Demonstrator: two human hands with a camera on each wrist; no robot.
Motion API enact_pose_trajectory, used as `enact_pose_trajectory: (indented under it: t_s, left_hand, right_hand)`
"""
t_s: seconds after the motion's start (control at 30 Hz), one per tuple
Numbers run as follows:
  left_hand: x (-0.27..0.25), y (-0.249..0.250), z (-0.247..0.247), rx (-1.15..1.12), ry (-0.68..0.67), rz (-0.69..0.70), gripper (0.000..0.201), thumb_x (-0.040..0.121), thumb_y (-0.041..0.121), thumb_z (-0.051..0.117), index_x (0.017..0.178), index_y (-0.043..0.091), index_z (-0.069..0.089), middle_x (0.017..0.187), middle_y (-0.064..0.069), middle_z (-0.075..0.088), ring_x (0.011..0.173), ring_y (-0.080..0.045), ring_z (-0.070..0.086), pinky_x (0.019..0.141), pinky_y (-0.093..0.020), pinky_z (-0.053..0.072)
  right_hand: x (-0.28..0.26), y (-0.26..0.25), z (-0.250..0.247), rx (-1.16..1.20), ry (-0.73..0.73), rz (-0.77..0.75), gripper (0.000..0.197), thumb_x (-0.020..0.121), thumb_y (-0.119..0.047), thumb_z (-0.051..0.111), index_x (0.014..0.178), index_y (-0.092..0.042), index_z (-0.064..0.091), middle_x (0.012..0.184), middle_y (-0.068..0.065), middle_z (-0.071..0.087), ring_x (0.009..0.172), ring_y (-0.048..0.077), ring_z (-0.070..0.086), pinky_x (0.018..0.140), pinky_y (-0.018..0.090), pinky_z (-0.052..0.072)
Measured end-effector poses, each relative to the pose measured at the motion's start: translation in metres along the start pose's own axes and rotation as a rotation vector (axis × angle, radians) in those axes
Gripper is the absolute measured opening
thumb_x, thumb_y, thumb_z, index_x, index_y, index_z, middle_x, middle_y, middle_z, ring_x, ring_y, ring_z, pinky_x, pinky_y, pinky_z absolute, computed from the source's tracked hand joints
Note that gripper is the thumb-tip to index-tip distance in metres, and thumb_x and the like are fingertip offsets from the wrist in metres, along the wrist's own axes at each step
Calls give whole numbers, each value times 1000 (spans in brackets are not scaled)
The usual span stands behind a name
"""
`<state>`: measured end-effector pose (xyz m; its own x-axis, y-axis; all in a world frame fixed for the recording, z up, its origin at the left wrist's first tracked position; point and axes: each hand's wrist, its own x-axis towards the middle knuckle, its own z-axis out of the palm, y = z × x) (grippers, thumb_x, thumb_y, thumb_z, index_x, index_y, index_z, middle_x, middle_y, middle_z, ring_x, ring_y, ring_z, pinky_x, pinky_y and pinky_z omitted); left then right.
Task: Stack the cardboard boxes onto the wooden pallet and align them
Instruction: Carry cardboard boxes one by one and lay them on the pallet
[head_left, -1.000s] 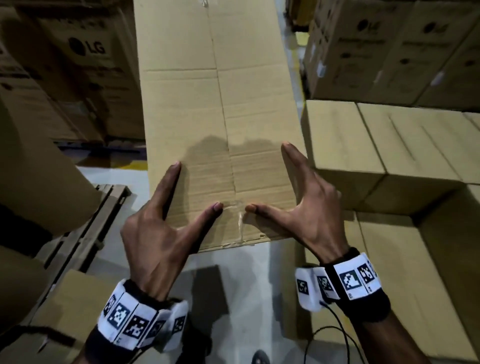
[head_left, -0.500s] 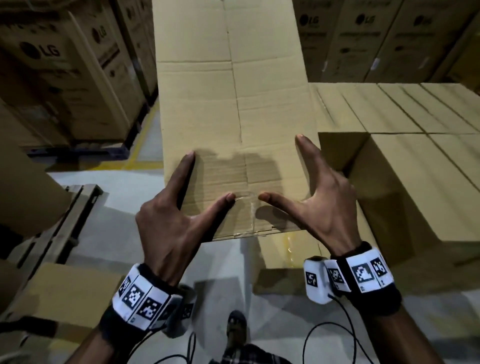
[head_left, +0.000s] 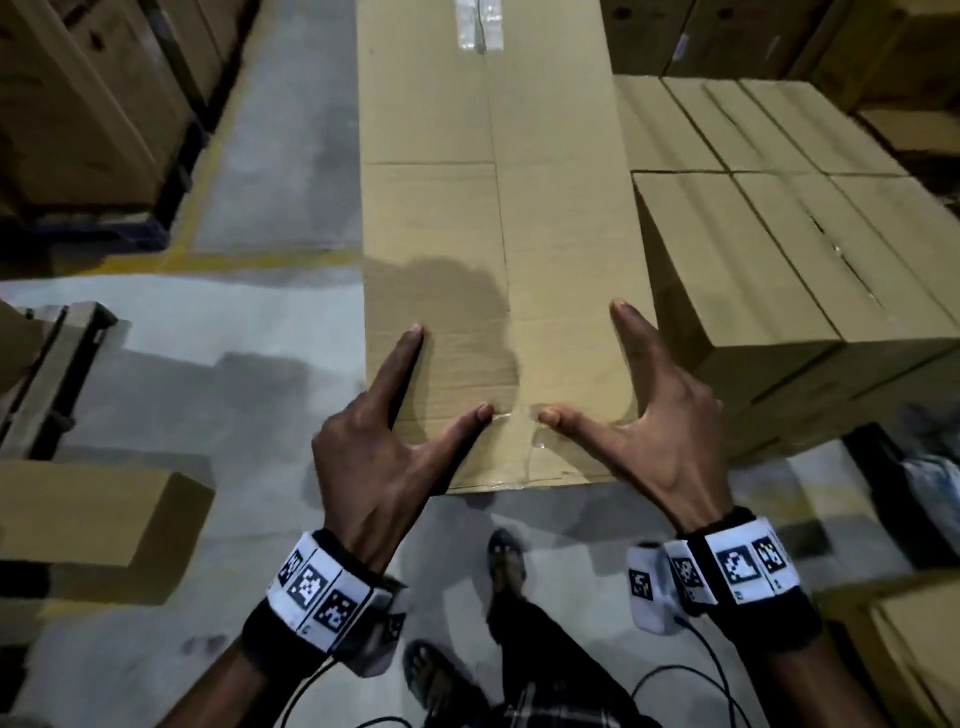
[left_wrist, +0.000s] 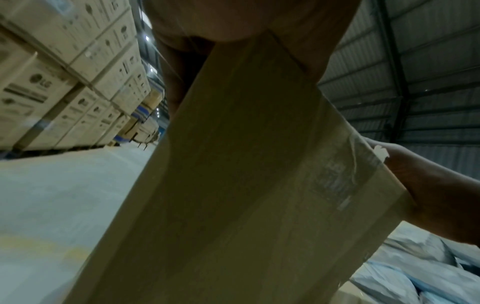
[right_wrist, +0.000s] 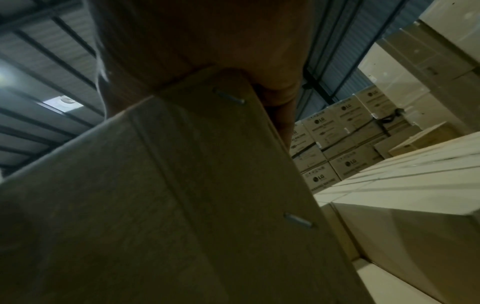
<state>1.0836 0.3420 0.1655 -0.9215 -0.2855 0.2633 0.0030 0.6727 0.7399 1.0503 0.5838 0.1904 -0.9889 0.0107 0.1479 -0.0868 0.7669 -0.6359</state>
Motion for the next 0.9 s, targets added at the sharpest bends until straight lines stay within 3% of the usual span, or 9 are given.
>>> enact_pose_trajectory:
  t_s: [0.07,0.17,0.27,0.37,0.47,0.53,0.63,0.8,0.9]
  left_hand:
    - [-8,1,8,-7,-32,-27,92,69,83,73,150,51,46,112,5,77,86,-11,73,79,-34,60]
    - [-24,18,40,13,-79,-29,90,71,79,76,151,51,44,114,7,77,84,-9,72,80,-32,59]
    - [-34,39,81,29,-125,-53,89,70,79,75,150,52,45,113,8,77,88,-9,72,83,-28,57]
    - [-36,57,124,78,-166,-110,91,68,86,69,150,56,41,102,8,78,91,-13,72,85,-30,56]
    - [-39,79,168,136,-197,-145,94,66,94,62,150,60,36,103,7,77,95,-17,71,86,-30,55]
    - [-40,92,194,165,-219,-174,95,66,93,62,151,60,35,107,4,77,95,-18,69,81,-27,49]
    - [-44,109,227,212,-241,-220,99,63,94,61,152,58,35,93,1,76,79,-14,64,71,-24,41]
    - [-47,108,254,270,-251,-272,101,62,98,59,152,61,31,74,0,68,68,-14,59,73,-29,50]
    - [-42,102,264,291,-285,-294,103,62,99,57,153,60,30,67,7,60,65,-10,57,70,-28,45]
  right_hand:
    - [-8,11,-1,11,-10,17,115,62,-82,77,158,-51,23,159,-15,42,133,5,43,115,38,40]
    - [-15,51,-16,16,-20,80,115,62,-84,77,157,-56,20,160,-16,40,138,17,50,114,47,44]
    - [-15,97,-29,9,-45,121,113,63,-87,74,156,-58,17,162,-16,37,140,20,50,113,46,45]
    - [-4,143,-39,6,-75,151,113,63,-91,69,157,-58,17,161,-10,41,136,27,55,112,50,46]
    - [13,188,-57,17,-128,172,114,62,-92,68,157,-56,18,161,-2,42,136,32,54,111,56,45]
    - [24,213,-68,0,-165,183,114,62,-90,67,159,-52,19,162,1,42,139,34,51,111,54,44]
    - [38,245,-79,-16,-232,207,115,62,-91,65,159,-53,17,163,3,40,138,37,51,108,55,45]
    - [54,275,-75,-3,-301,194,119,58,-96,60,160,-51,16,161,6,43,134,37,56,106,51,48]
    - [63,284,-67,1,-327,203,120,58,-96,60,160,-50,18,159,6,45,133,36,56,104,48,50]
